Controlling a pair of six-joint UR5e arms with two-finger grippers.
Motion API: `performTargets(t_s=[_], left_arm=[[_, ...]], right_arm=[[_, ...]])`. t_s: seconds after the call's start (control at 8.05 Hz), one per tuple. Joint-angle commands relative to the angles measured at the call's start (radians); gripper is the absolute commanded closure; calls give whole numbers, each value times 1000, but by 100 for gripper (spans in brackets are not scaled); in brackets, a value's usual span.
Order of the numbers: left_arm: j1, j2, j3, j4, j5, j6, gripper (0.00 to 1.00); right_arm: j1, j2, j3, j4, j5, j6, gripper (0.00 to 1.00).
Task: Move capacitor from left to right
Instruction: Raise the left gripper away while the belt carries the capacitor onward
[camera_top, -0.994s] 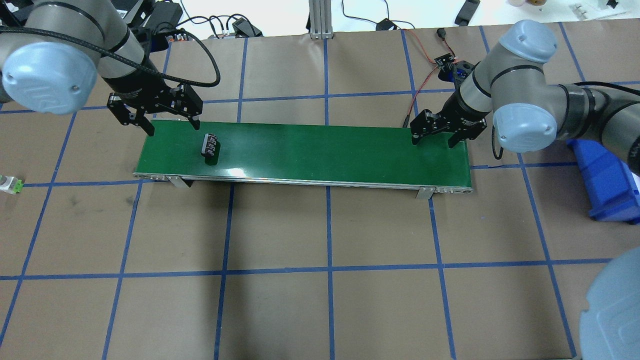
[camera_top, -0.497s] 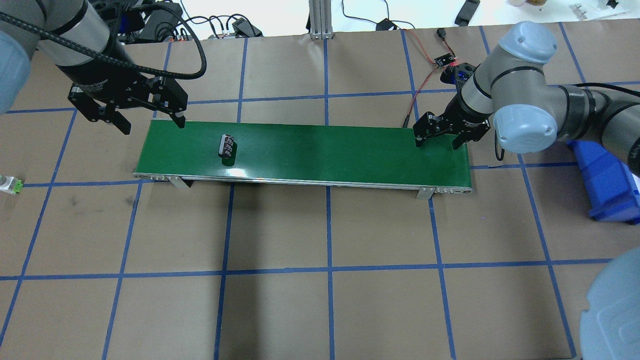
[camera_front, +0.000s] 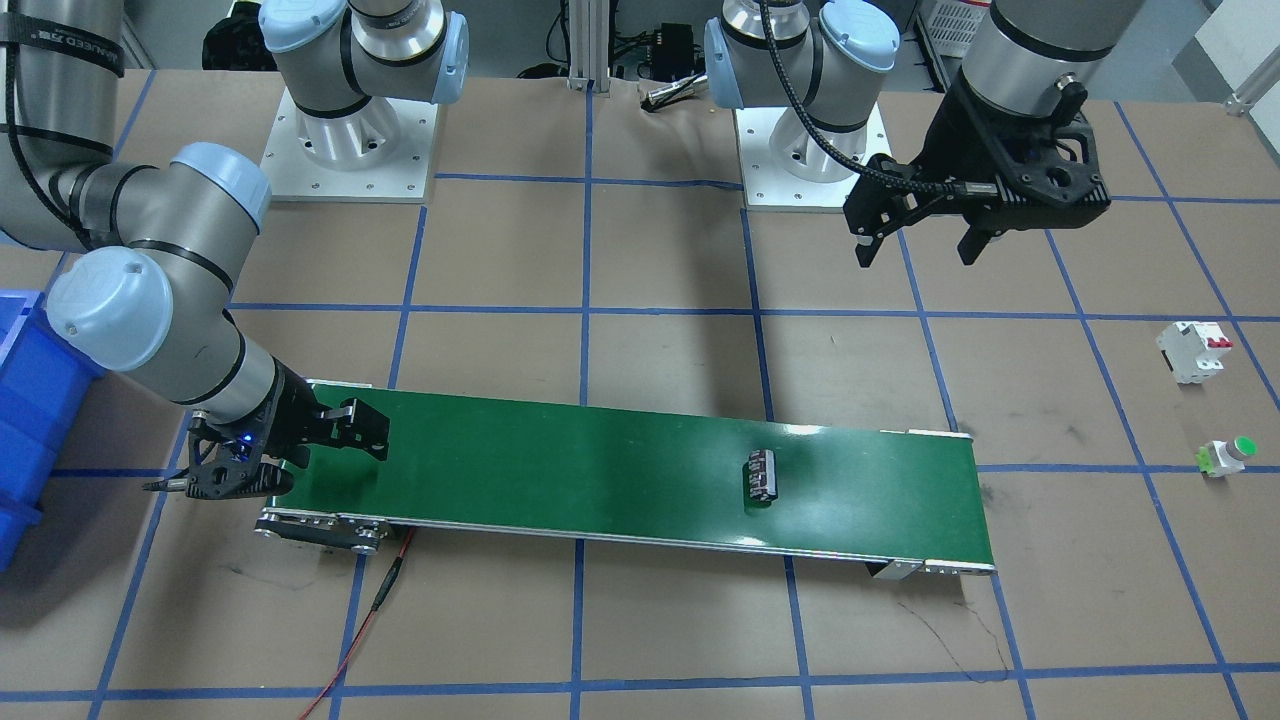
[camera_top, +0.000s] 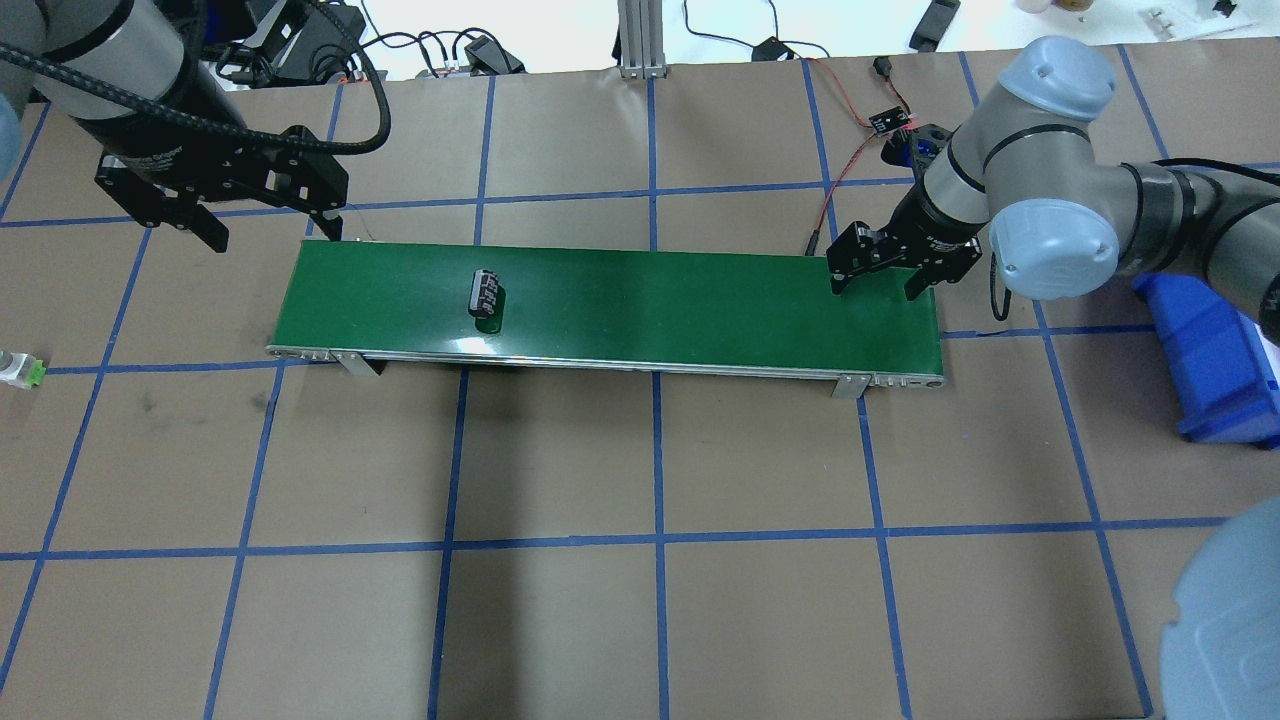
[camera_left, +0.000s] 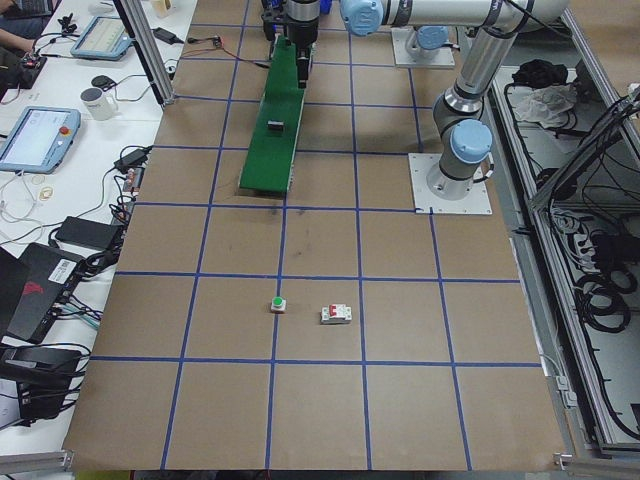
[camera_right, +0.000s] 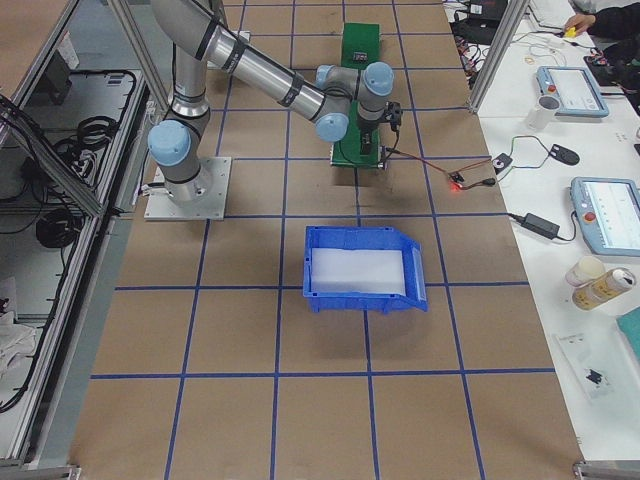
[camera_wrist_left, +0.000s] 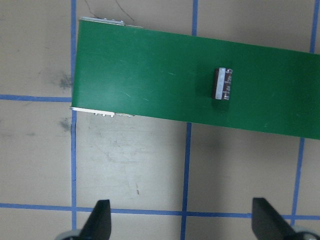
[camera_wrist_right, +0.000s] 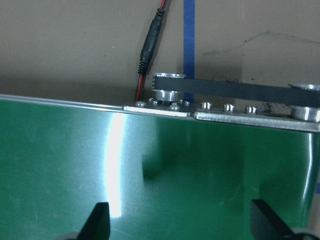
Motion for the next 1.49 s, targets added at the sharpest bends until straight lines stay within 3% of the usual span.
performTargets(t_s=[0.0,0.25,0.5,0.75,1.37], left_arm=[[-6,0,-1,40,37,-4,0],[-8,-2,-1,41,21,-4,0],[-8,10,-1,39,-19,-1,0],[-8,10,-2,39,-21,-1,0],[-6,17,-1,39,-18,7,0]], right_arm=[[0,-2,-16,63,1,-1,0],[0,0,-16,178,-2,-2,0],[0,0,-26,163,12,1,0],[0,-1,-36,68,19,1,0],[0,2,-38,67,19,3,0]])
